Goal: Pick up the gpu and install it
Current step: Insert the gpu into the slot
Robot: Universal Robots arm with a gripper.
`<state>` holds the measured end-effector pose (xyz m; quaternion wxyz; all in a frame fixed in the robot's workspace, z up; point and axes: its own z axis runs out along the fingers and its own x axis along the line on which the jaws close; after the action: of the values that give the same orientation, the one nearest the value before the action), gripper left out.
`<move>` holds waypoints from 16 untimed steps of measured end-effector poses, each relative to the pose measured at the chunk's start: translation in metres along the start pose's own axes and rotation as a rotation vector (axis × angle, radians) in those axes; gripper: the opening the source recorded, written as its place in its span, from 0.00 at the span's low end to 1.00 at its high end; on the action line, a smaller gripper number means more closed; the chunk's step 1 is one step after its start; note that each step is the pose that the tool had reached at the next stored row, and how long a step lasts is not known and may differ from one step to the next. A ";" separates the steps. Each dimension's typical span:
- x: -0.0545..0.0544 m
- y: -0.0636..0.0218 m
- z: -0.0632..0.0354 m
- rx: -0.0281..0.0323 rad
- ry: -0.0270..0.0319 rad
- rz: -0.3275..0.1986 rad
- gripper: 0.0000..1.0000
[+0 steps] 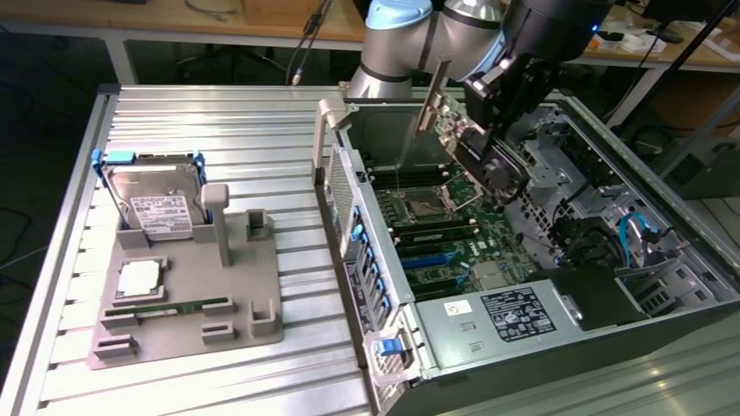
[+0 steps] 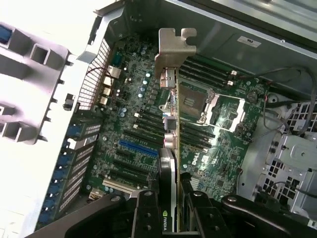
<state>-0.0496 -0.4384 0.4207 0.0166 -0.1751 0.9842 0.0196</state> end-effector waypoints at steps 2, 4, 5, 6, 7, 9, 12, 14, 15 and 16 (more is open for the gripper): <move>0.000 0.0002 0.0000 -0.0007 0.0008 -0.021 0.27; 0.000 0.0008 0.0000 -0.0018 0.0018 -0.049 0.27; 0.000 0.0009 0.0000 -0.0022 0.0021 -0.060 0.27; -0.001 0.0012 0.0001 -0.0028 0.0025 -0.074 0.27; -0.001 0.0014 0.0001 -0.0033 0.0029 -0.085 0.27; -0.001 0.0017 0.0002 -0.0054 0.0045 -0.138 0.27; -0.001 0.0029 0.0002 -0.0072 0.0061 -0.185 0.27; -0.002 0.0042 0.0003 -0.0082 0.0069 -0.210 0.27; -0.002 0.0051 0.0003 -0.0088 0.0075 -0.225 0.27; -0.002 0.0058 0.0004 -0.0091 0.0078 -0.235 0.27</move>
<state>-0.0495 -0.4322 0.4205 0.0141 -0.2893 0.9569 0.0213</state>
